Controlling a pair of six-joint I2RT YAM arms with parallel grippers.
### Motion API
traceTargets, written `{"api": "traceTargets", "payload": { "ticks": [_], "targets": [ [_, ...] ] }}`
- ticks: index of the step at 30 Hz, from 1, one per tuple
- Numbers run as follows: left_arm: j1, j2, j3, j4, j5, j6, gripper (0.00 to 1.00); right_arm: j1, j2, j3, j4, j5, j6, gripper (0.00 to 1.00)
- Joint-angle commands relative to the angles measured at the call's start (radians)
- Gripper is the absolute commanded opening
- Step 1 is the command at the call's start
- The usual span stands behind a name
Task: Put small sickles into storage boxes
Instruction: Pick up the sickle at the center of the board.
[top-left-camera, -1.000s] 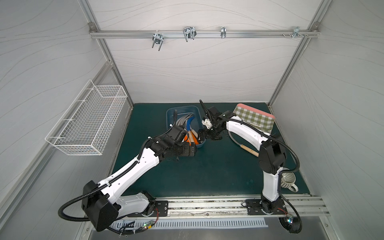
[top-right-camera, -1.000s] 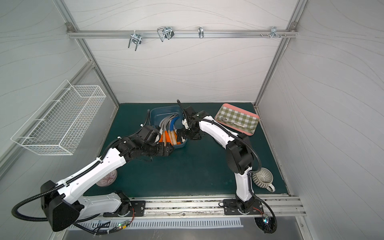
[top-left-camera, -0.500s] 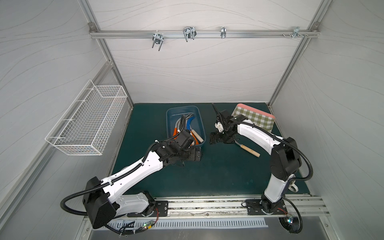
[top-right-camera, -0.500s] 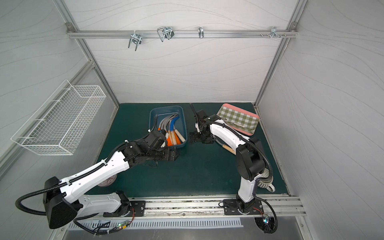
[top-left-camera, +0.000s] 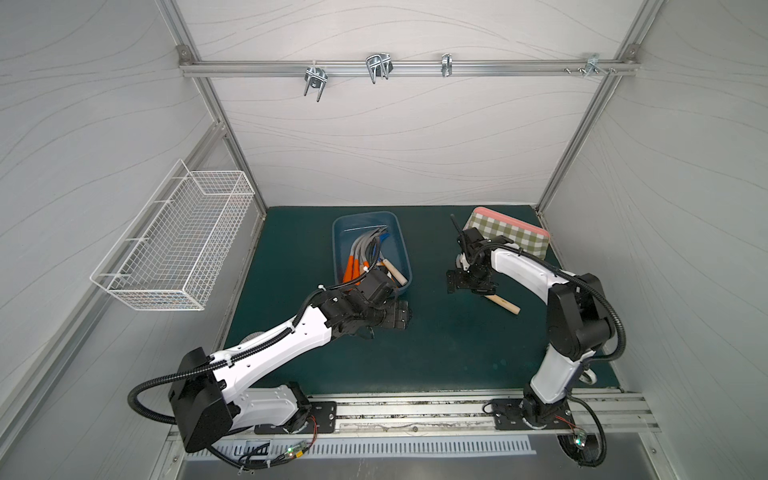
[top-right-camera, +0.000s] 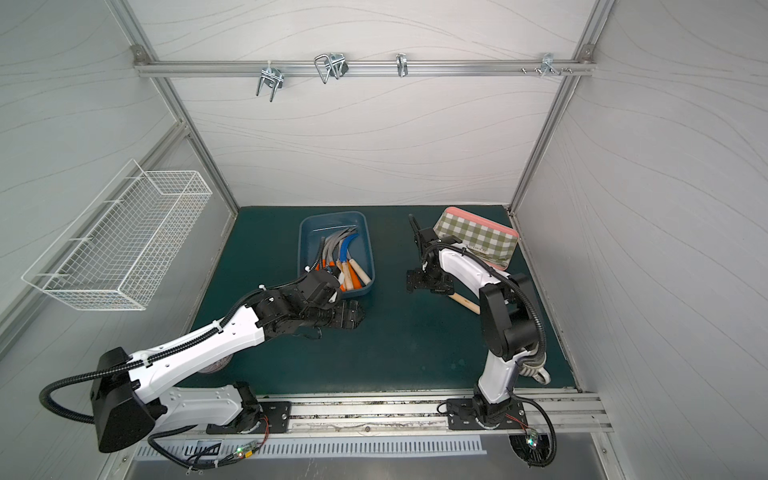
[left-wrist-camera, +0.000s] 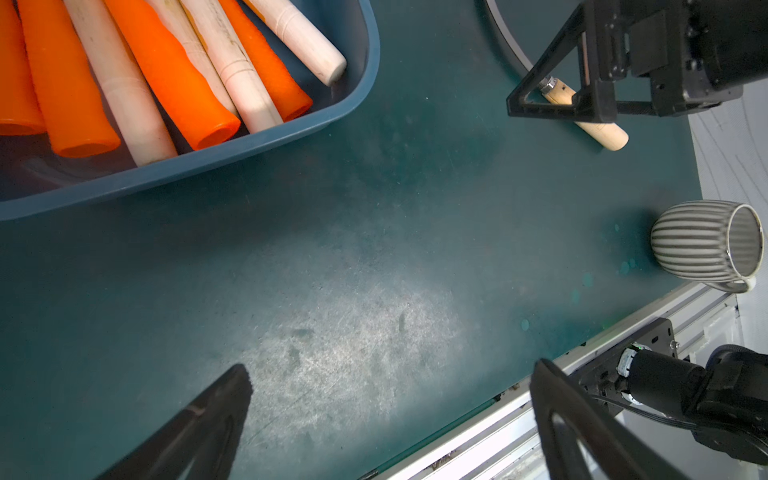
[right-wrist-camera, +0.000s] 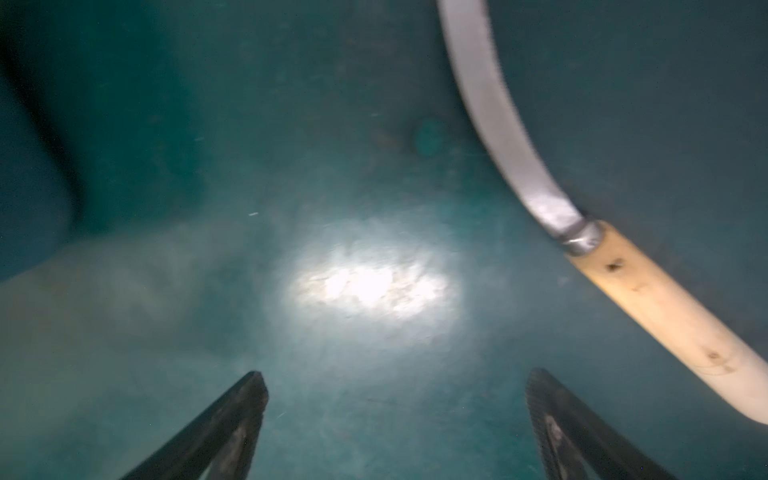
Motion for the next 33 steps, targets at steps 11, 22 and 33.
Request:
{"api": "traceTargets", "payload": {
  "ticks": [11,22,33],
  "targets": [
    [-0.006,-0.01,-0.014,0.01,-0.015,0.012,0.99,-0.19,0.042,-0.005,0.051,0.026,-0.038,0.99],
    [-0.006,-0.016,-0.005,-0.019,-0.029,0.022,0.99,-0.268,0.133,0.011,0.089,-0.045,-0.064,0.99],
    [-0.006,-0.026,-0.011,-0.026,-0.04,0.015,0.99,-0.248,0.158,-0.015,0.107,-0.104,-0.064,0.99]
  ]
}}
